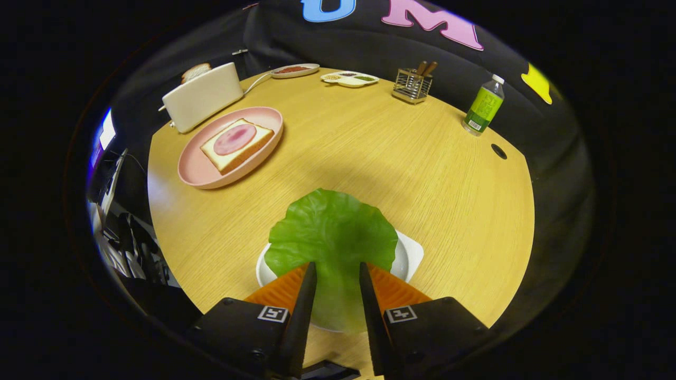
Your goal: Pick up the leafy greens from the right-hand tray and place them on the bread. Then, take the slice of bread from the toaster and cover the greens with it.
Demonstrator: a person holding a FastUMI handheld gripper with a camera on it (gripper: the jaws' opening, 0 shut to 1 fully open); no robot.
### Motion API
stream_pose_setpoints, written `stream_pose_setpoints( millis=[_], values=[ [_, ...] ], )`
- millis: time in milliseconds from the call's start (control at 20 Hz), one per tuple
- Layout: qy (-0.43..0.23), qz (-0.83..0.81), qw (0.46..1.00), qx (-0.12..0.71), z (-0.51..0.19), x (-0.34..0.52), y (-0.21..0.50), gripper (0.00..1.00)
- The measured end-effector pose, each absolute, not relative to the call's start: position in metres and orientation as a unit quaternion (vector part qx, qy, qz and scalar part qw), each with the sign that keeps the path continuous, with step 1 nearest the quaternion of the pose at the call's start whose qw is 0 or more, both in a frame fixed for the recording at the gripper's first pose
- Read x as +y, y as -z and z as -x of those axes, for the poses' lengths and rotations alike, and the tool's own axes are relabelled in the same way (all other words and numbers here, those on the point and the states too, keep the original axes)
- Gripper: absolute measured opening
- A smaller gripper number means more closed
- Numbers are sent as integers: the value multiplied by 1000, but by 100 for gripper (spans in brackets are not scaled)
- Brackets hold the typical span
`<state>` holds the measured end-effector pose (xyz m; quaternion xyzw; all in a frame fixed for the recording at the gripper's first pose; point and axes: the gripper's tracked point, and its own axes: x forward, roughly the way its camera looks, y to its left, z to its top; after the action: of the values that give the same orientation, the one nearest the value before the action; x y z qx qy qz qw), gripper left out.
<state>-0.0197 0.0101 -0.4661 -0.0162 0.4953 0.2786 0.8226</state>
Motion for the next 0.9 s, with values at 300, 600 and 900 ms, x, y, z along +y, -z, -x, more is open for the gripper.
stream_pose_setpoints(
  millis=[300, 600, 900],
  values=[
    [-285, 20, 826, 485, 24, 13, 468, 8],
    [-260, -17, 853, 453, 18, 6, 425, 7],
    [-245, -36, 879, 408, 17, 16, 360, 7]
  ],
)
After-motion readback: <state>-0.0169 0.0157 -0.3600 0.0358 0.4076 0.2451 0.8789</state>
